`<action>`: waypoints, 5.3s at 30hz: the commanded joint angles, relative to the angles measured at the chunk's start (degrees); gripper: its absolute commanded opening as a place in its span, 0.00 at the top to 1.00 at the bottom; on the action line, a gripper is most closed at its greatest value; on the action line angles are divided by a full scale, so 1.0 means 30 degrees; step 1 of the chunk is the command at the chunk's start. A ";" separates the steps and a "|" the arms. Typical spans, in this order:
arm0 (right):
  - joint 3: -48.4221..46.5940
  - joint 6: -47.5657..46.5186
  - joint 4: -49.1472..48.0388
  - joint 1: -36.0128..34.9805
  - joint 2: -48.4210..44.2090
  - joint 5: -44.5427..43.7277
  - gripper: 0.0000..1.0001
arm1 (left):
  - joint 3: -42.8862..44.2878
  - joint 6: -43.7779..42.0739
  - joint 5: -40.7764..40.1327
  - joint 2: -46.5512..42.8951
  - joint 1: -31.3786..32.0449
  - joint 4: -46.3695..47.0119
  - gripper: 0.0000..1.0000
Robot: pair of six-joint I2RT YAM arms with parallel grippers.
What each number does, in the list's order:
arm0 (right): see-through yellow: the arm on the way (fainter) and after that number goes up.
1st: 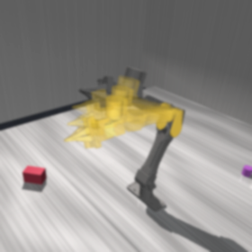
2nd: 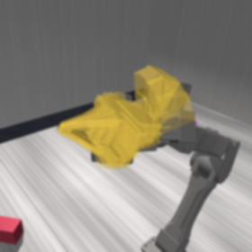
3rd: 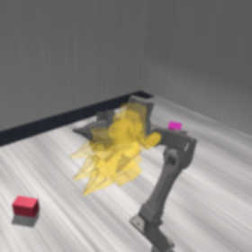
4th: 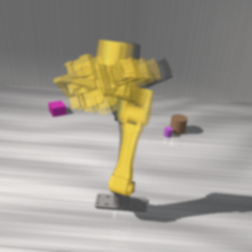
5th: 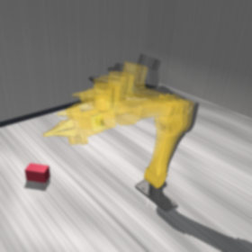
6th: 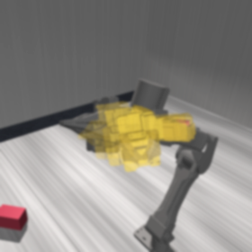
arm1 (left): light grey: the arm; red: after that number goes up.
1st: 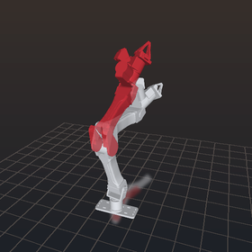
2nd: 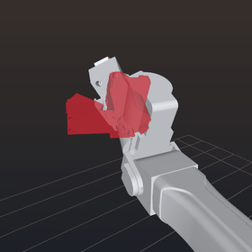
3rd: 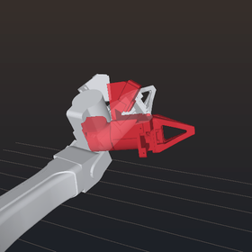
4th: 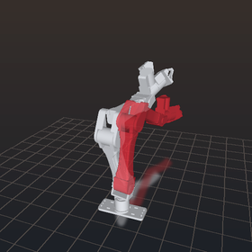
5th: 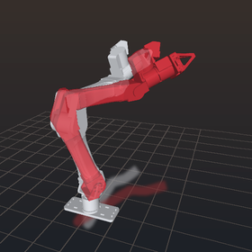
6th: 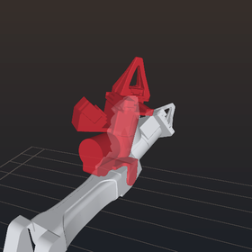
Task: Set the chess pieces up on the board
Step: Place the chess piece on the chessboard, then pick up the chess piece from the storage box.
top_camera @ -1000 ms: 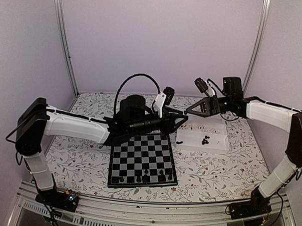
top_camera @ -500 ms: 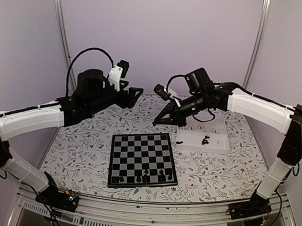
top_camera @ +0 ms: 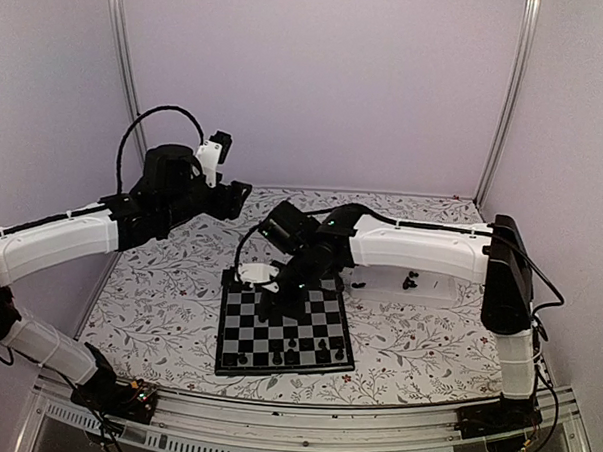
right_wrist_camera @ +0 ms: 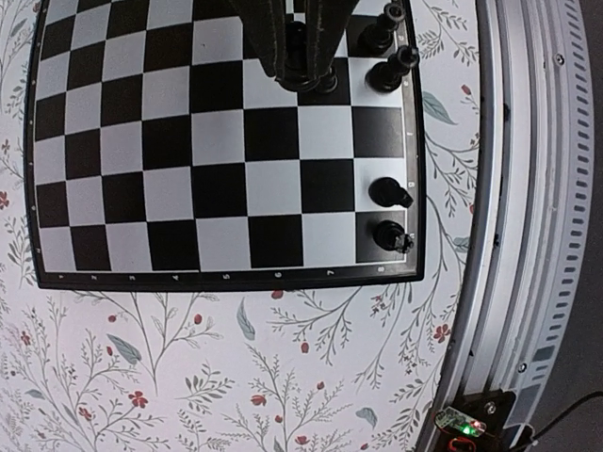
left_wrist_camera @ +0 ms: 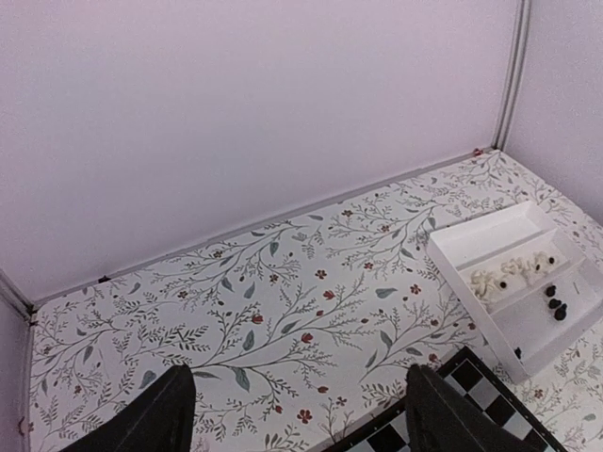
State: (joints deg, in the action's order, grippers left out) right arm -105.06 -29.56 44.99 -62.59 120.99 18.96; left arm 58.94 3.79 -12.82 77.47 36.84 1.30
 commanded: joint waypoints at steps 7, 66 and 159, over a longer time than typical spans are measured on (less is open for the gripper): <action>-0.3067 -0.0308 0.2380 -0.1590 0.3634 -0.1916 1.00 | -0.1078 -0.1069 -0.2755 -0.2468 -0.0122 0.1075 0.21; -0.3145 0.0040 0.3010 -0.2399 0.4257 -0.3265 0.91 | -0.0896 -0.1070 -0.2120 -0.2356 -0.0239 0.0709 0.21; 1.0319 -0.4023 -0.1843 1.5612 -0.1924 -0.0538 0.92 | 1.1974 -0.1402 0.9595 1.3579 0.5271 -0.4051 0.39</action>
State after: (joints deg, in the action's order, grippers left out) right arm -73.82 -43.13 38.81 -15.79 113.38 20.25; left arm 95.00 -1.26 16.03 117.91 52.07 -11.49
